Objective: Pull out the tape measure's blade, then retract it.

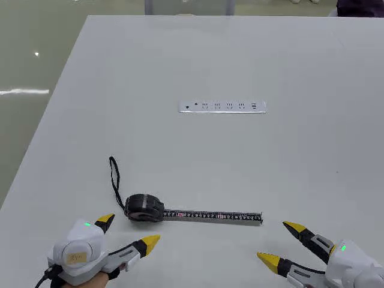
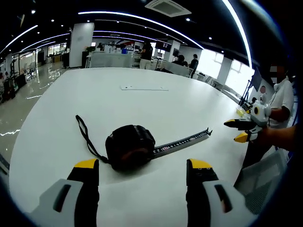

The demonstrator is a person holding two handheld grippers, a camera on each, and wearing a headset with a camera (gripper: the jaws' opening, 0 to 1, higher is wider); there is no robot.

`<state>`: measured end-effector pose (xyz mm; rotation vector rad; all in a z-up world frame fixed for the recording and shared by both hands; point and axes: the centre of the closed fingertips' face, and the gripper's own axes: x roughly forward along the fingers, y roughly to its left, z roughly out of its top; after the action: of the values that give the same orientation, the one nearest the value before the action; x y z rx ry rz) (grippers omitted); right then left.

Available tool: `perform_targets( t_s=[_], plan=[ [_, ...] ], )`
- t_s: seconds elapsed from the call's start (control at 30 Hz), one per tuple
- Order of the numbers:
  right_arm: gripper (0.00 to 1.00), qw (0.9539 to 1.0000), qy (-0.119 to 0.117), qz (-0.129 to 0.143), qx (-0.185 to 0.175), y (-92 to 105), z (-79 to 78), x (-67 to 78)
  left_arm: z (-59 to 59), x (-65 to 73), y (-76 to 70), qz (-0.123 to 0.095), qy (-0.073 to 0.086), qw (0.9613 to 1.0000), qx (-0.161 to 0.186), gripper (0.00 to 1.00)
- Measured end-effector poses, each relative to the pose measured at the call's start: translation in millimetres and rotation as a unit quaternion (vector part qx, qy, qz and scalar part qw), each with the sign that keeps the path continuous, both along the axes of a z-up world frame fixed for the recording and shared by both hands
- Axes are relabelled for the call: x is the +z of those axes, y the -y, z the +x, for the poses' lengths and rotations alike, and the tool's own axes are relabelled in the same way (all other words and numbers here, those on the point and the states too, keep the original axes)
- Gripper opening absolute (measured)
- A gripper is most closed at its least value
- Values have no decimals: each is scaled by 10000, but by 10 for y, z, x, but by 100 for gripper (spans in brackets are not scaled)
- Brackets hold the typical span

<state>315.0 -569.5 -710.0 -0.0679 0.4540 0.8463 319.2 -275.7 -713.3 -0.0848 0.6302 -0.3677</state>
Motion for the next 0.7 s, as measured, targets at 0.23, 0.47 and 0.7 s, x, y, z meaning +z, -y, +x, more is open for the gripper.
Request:
perform_targets(
  t_s=[0.23, 0.47, 0.7],
  plan=[
    [59, 10000, -32, 6, 28, -6, 10, -33, 59, -21, 75, -68, -41, 9999, 113, 76],
    [59, 10000, -38, -11, 36, 15, 41, -45, 117, -67, 47, -9, -90, 9994, 323, 76],
    [59, 10000, -53, -23, 60, 9, 68, -75, 153, -107, 65, 18, -120, 9991, 411, 77]
  ],
)
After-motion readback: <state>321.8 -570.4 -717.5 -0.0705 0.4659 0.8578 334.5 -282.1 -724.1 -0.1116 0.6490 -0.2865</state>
